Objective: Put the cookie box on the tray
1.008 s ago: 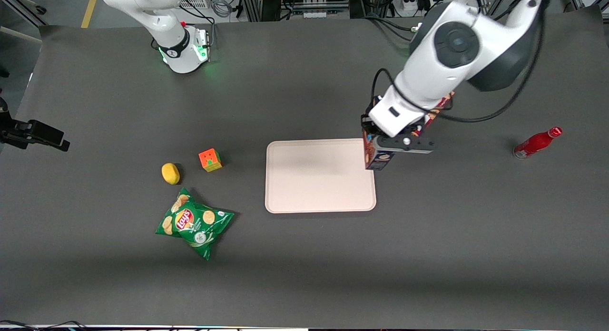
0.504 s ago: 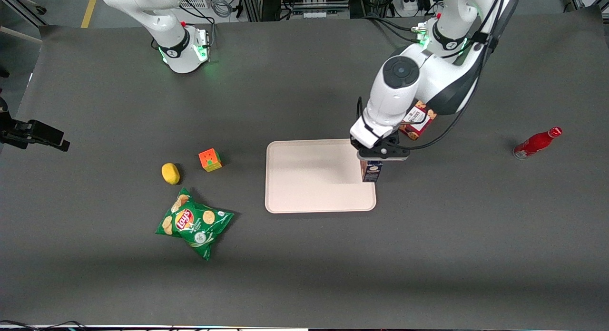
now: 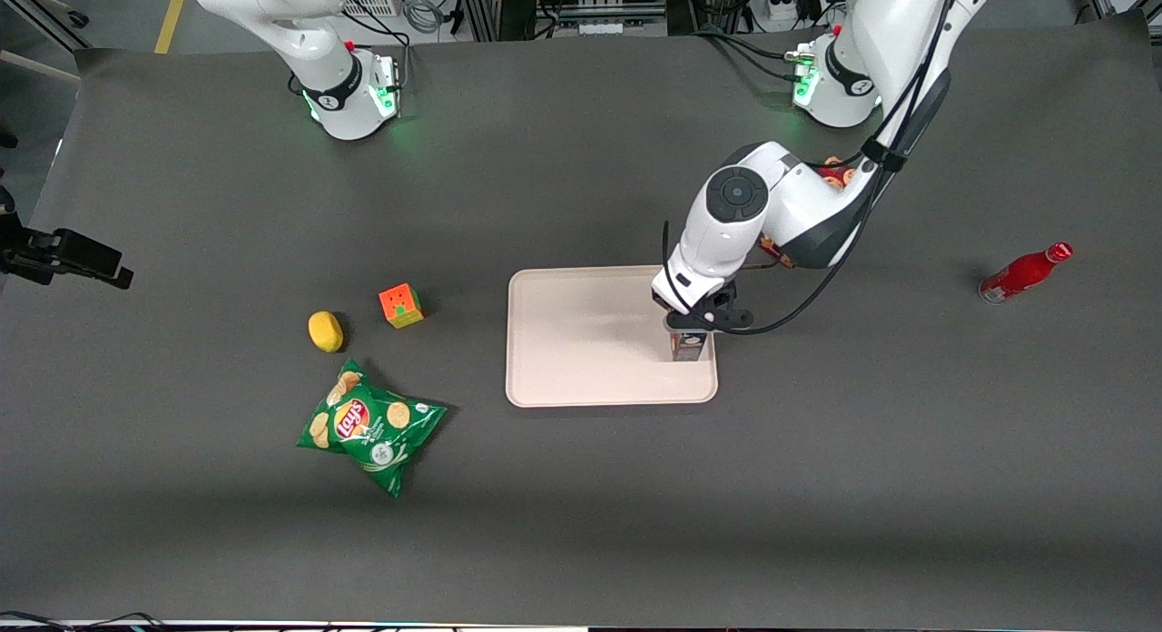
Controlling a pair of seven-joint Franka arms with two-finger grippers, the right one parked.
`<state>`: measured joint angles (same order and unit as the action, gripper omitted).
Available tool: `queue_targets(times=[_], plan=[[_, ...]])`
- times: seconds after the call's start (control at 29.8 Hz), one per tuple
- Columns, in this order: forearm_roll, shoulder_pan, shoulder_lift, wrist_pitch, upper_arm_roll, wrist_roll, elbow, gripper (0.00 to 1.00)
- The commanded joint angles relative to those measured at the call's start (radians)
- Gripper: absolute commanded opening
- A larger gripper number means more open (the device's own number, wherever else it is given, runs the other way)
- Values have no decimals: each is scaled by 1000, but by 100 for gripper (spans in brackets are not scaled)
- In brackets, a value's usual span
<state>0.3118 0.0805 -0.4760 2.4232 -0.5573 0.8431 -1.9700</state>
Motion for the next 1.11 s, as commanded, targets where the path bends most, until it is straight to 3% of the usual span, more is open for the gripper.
queue_targets(times=[0.0,0.17,0.2,0.34,1.07], plan=[[58,2,-39,2,2,31,29,0],[64,2,-52,1,2,34,31,11],[66,2,-53,2,2,34,31,23],[72,1,-52,-1,4,34,34,100],[76,2,-53,-4,7,34,48,100]])
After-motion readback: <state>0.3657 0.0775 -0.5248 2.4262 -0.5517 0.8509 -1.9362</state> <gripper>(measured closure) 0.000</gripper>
